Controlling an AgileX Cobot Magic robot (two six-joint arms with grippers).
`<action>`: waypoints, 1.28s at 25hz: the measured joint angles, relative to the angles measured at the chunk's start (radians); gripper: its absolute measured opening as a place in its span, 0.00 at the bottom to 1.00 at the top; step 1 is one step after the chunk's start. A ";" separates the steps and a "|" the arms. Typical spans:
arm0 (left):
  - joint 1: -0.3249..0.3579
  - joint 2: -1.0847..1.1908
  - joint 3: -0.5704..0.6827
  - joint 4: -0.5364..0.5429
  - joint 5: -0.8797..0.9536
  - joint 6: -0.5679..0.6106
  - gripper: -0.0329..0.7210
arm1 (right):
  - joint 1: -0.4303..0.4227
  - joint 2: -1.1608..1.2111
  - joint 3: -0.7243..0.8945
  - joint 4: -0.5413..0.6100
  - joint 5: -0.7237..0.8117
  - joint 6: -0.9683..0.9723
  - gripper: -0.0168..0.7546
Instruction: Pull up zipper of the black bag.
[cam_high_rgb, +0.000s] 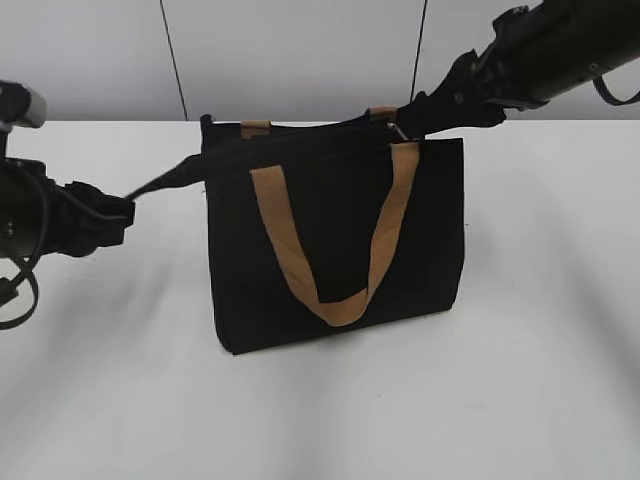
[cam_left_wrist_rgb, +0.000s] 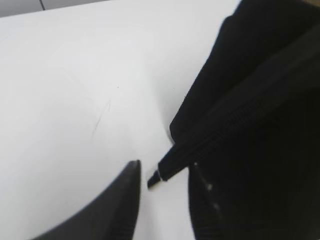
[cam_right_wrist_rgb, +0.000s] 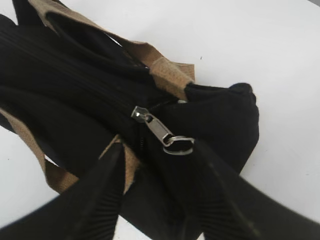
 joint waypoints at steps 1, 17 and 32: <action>0.000 0.000 0.000 -0.035 0.009 0.000 0.34 | 0.002 -0.008 0.000 -0.001 0.003 0.011 0.45; 0.000 -0.315 0.000 -0.348 0.477 -0.001 0.70 | 0.004 -0.196 0.140 -0.089 0.066 0.135 0.61; 0.000 -0.735 0.000 -0.411 0.970 0.082 0.70 | 0.004 -0.618 0.378 -0.245 0.086 0.315 0.61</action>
